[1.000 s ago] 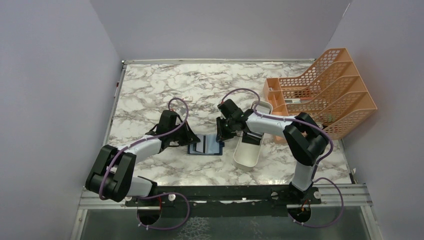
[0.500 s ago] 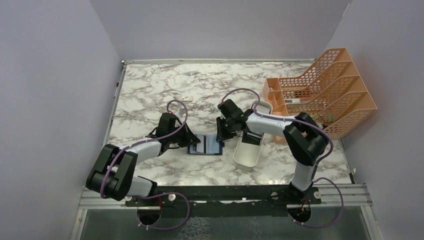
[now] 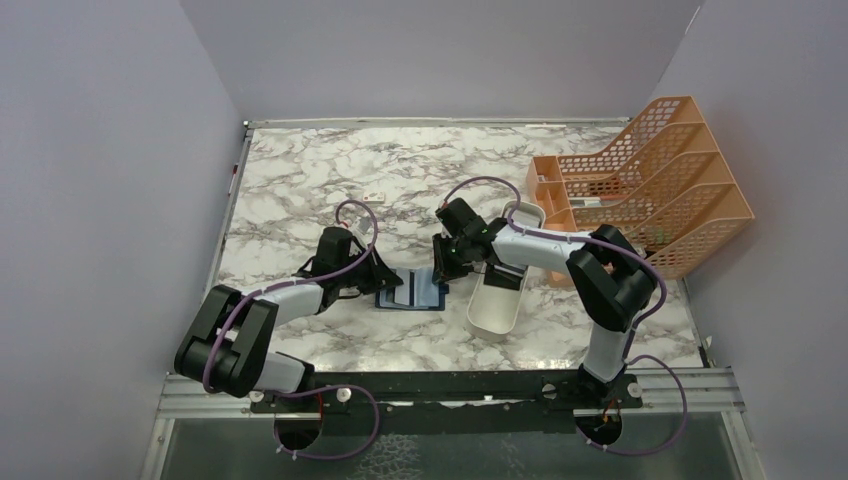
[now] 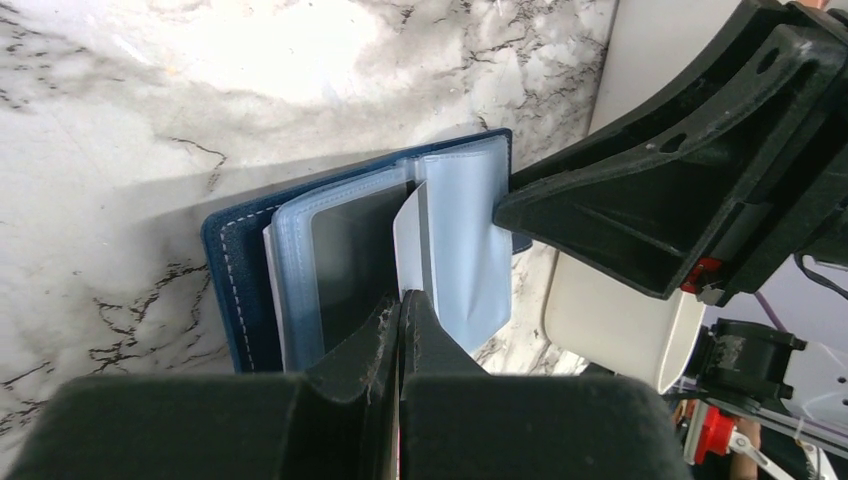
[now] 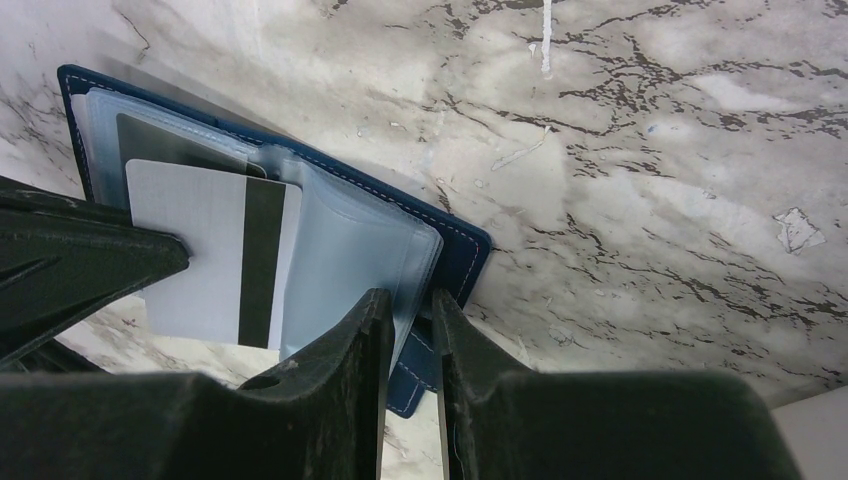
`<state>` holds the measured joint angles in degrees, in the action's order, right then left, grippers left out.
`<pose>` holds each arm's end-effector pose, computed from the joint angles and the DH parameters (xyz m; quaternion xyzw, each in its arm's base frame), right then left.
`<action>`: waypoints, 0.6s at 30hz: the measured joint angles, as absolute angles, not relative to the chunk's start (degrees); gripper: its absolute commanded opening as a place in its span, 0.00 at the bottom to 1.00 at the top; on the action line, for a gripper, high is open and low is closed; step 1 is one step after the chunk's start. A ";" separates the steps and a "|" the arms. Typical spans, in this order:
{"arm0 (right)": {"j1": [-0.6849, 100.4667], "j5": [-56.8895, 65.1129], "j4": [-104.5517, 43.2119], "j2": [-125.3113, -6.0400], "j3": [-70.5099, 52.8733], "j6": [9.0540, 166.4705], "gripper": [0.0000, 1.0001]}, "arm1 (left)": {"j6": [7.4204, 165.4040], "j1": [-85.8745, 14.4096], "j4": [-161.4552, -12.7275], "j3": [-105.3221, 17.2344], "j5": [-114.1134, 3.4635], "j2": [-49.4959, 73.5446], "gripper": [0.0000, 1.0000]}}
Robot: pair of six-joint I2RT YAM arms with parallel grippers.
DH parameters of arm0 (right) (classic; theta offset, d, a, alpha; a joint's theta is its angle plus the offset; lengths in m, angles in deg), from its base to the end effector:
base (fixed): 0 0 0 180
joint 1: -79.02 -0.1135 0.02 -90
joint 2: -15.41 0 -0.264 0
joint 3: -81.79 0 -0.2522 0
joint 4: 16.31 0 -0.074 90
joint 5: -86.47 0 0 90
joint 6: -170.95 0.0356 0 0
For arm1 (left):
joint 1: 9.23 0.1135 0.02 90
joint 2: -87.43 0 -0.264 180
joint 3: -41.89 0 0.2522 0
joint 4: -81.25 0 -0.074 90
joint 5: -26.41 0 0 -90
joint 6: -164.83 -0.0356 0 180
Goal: Put the credit cards into the card holder
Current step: Insert the credit card into the card holder.
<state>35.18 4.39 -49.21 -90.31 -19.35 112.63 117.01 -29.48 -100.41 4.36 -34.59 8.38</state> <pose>0.2646 0.2609 0.1593 -0.1199 0.9558 0.2121 0.1649 0.2186 -0.0990 0.1381 -0.0626 0.8811 -0.4066 0.2333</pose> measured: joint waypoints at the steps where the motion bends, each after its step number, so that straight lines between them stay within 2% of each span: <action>1: 35.18 4.39 -49.21 -90.31 -19.35 112.63 0.27 | 116.70 -29.48 -100.30 4.33 -34.99 8.38 0.00; 10: 35.16 4.35 -49.17 -90.31 -19.31 112.65 0.19 | 115.04 -29.55 -99.29 3.98 -37.67 8.49 0.00; 15: 35.16 4.37 -49.14 -90.31 -19.31 112.69 0.20 | 115.15 -29.55 -99.99 4.18 -37.67 8.49 0.00; 18: 35.18 4.35 -49.14 -90.31 -19.31 112.76 0.26 | 115.76 -29.55 -101.48 5.14 -37.72 8.54 0.00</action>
<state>35.18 4.35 -49.14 -90.31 -19.31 112.76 115.76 -29.55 -101.48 5.14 -37.72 8.54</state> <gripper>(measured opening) 0.208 0.008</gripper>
